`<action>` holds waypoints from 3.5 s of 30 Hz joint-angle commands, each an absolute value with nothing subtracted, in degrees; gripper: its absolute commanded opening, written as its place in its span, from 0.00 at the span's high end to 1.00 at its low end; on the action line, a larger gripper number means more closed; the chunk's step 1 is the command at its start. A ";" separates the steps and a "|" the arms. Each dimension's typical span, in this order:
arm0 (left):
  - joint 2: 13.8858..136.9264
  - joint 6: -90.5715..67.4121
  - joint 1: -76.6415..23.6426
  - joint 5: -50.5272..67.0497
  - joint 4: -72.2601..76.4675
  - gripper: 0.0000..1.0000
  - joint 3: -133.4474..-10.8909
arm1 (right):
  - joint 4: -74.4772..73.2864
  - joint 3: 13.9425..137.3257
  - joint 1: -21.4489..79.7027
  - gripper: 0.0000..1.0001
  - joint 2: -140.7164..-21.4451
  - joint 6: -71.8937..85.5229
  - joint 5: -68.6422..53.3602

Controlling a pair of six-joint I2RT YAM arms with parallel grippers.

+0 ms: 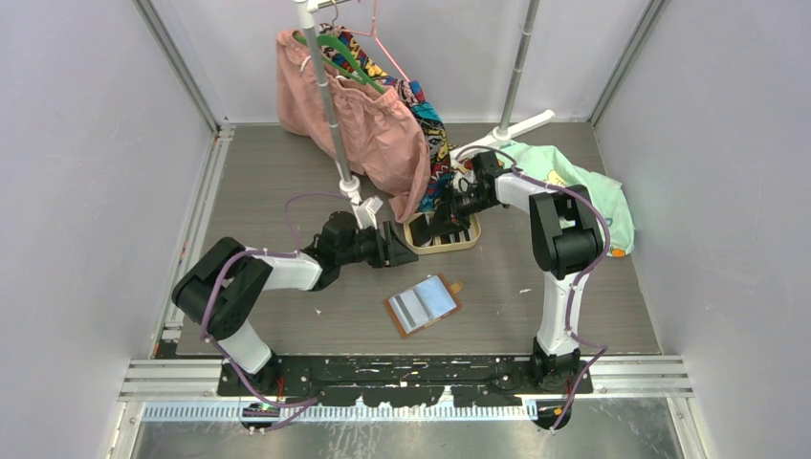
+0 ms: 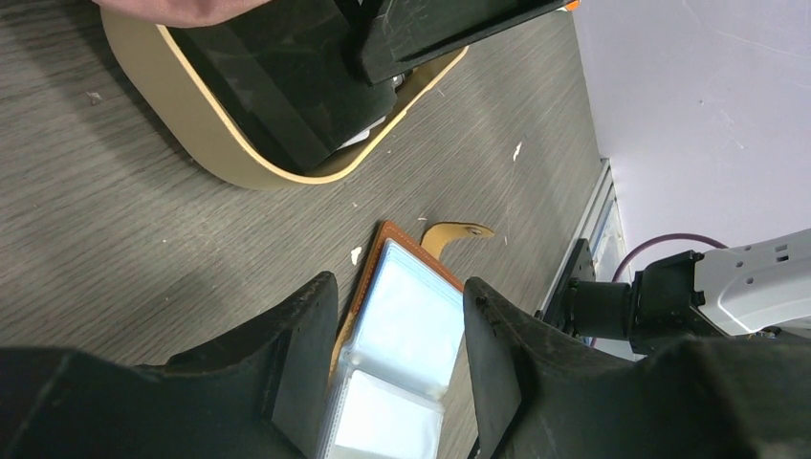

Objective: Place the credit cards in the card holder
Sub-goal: Pick up the credit card from the storage box.

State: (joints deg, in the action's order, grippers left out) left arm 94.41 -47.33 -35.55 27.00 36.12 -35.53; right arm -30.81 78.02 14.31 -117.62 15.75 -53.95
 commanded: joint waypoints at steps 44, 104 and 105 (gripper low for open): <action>101.01 -35.63 -32.24 19.04 20.57 0.50 -49.60 | -13.20 74.26 16.25 0.83 -116.20 29.68 -59.44; 95.86 -36.83 -36.49 23.19 23.38 0.54 -48.61 | -36.38 78.85 11.29 0.71 -115.62 9.02 -50.97; 95.42 -36.80 -36.50 23.12 23.38 0.54 -48.26 | -36.39 79.02 11.29 0.70 -115.72 9.24 -51.31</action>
State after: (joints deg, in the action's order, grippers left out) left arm 99.77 -37.23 -36.64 24.01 20.36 -49.54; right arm -33.76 77.12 11.16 -118.72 12.21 -51.24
